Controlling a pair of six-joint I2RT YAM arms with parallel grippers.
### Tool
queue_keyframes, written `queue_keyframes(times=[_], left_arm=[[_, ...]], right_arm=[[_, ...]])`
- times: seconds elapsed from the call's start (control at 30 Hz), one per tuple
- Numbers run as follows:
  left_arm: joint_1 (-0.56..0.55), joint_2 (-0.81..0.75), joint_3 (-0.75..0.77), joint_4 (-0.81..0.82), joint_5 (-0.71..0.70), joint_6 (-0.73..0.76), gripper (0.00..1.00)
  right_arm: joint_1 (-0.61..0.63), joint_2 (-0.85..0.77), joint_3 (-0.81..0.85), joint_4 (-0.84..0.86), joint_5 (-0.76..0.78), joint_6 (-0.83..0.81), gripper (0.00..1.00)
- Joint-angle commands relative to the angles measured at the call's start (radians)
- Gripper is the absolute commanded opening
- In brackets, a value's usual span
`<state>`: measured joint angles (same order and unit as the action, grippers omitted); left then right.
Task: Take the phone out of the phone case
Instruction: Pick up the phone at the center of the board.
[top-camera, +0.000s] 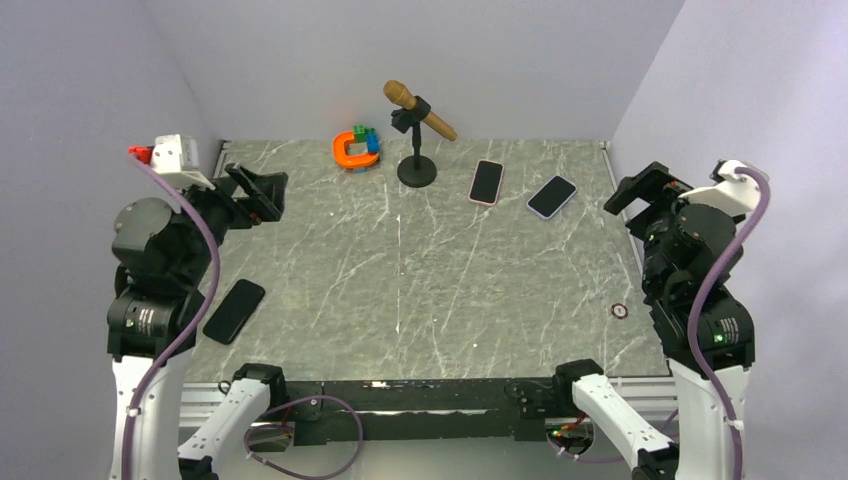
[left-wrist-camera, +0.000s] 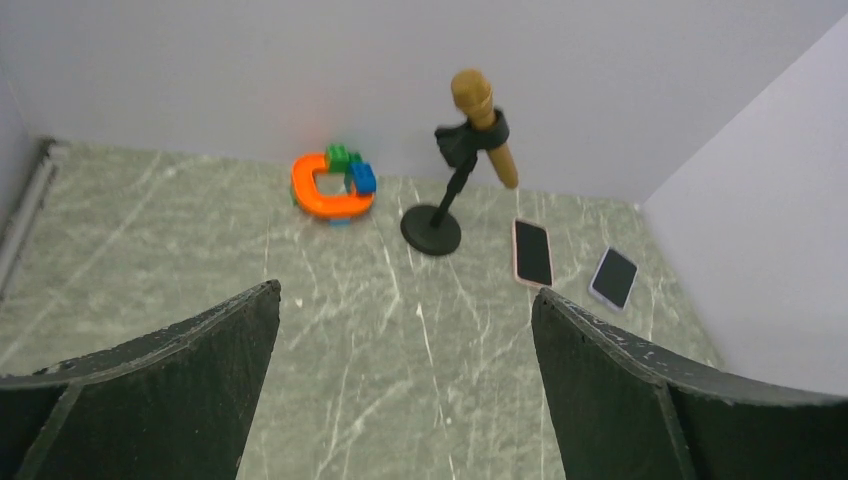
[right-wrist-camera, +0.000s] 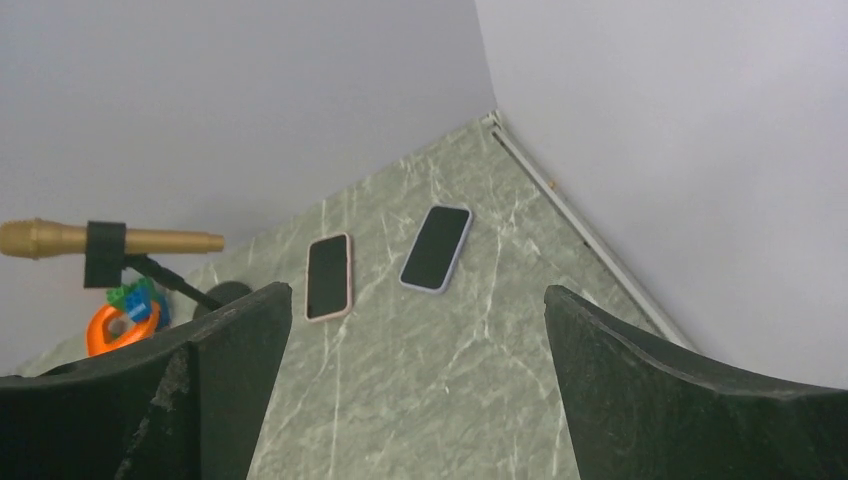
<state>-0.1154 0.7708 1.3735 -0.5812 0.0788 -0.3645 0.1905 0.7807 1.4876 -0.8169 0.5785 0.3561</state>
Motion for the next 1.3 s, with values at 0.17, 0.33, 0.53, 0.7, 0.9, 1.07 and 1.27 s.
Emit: queue_keyframes(times=[0.17, 0.33, 0.53, 0.7, 0.9, 1.07, 1.27], left_arm=[[0.005, 0.12, -0.066, -0.183, -0.021, -0.093, 0.99], [0.005, 0.138, -0.154, -0.227, -0.115, -0.18, 0.99], [0.075, 0.173, -0.253, -0.302, -0.16, -0.31, 0.99], [0.328, 0.233, -0.335, -0.417, -0.143, -0.431, 0.99], [0.587, 0.29, -0.448, -0.452, -0.153, -0.567, 0.99], [0.666, 0.277, -0.555, -0.305, -0.062, -0.691, 0.99], [0.669, 0.386, -0.495, -0.192, -0.197, -0.634, 0.96]], right_arm=[[-0.005, 0.079, -0.015, -0.122, -0.063, 0.082, 1.0], [-0.005, 0.108, -0.032, -0.175, -0.184, 0.107, 1.0], [-0.004, 0.181, -0.024, -0.255, -0.343, 0.129, 1.0], [-0.005, 0.216, -0.054, -0.228, -0.634, 0.078, 1.0], [-0.005, 0.196, -0.095, -0.161, -0.729, 0.064, 1.0], [-0.005, 0.196, -0.105, -0.151, -0.753, 0.065, 1.0], [-0.005, 0.188, -0.113, -0.141, -0.761, 0.071, 1.0]])
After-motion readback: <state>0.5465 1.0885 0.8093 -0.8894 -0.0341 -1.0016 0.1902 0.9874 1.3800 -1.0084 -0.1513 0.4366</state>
